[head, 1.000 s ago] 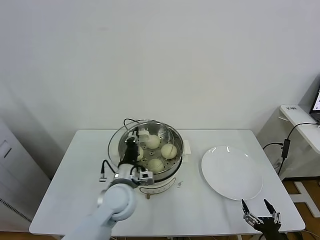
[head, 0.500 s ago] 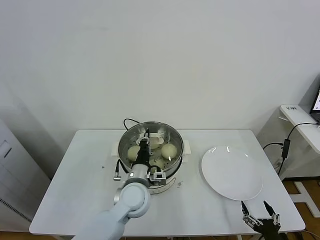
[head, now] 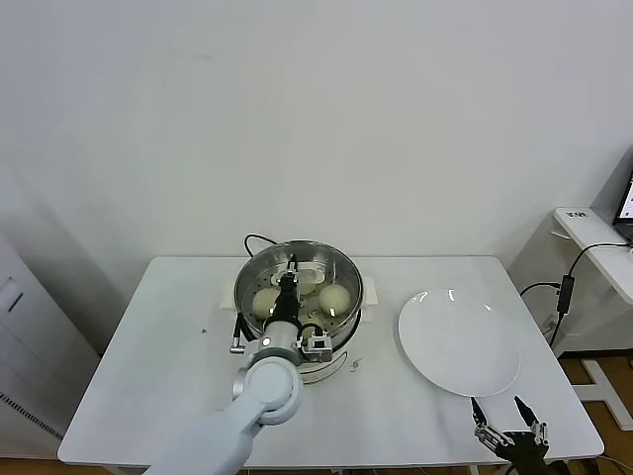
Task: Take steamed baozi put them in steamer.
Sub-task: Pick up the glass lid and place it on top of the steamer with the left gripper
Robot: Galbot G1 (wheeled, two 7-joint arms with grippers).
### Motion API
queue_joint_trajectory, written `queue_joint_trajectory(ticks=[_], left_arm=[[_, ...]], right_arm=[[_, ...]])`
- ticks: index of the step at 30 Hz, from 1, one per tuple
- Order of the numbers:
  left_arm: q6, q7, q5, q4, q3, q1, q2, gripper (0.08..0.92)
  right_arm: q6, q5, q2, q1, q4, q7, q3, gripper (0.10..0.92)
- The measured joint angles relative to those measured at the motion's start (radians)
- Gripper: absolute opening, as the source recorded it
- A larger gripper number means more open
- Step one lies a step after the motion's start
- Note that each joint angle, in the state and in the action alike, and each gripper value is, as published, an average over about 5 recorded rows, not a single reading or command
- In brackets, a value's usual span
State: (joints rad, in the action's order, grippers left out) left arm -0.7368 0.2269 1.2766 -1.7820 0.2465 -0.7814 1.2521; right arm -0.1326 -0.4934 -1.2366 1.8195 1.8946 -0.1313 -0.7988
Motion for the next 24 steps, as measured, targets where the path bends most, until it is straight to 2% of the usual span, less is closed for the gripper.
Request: queue_joint_trajectory(ticks=[9,12,24], left_arm=[[0.000,-0.010,0.007,0.014,0.003,0.005,0.007,0.115],[0.000,-0.012,0.007,0.014,0.005,0.001,0.006,0.138],[0.000,-0.039,-0.075,-0.071,0.000,-0.034,-0.034,0.470]], right_arm=[[-0.004,0.000,0.000,0.000,0.000,-0.002,0.003,0.823],[-0.005,-0.001,0.001,0.000,0.000,-0.005,0.005,0.823],[-0.004,-0.006,0.015,-0.015,-0.006,-0.006,0.018,0.823]])
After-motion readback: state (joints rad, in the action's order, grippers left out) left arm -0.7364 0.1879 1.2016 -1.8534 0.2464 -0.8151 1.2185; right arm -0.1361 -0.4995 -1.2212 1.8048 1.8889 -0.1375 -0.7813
